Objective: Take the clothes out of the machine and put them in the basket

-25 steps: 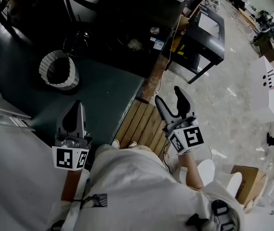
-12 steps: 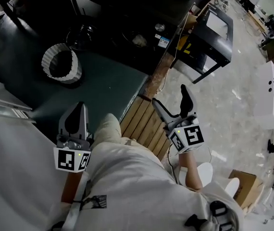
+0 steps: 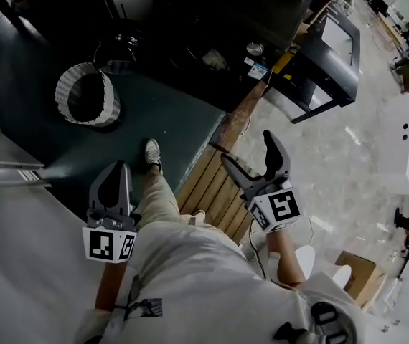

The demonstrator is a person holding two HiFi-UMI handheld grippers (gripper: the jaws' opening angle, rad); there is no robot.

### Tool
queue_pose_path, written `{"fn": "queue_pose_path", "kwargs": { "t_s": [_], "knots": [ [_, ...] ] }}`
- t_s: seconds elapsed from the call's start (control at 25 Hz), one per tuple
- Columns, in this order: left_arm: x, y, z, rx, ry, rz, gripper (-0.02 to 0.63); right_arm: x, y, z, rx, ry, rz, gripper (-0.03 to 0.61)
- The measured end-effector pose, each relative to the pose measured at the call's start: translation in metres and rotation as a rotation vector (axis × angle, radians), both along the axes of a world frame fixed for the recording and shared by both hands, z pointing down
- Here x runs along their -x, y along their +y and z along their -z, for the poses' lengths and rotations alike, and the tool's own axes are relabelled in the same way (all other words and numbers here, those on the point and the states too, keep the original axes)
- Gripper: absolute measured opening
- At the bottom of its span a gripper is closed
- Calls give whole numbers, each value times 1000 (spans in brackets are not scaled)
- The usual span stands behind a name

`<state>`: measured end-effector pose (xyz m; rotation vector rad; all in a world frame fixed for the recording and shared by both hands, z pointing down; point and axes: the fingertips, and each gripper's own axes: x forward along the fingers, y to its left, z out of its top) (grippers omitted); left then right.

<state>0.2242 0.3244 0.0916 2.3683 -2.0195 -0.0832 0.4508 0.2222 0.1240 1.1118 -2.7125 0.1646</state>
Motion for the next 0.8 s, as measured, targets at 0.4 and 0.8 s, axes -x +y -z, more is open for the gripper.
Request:
{"fn": "queue_pose_path", "kwargs": {
  "t_s": [0.4, 0.8],
  "knots": [
    [126, -210, -11, 41, 63, -120, 12, 176, -183, -14, 74, 101, 27, 462],
    [143, -355, 7, 27, 107, -312, 12, 230, -271, -10, 136, 171, -22, 462]
  ]
}}
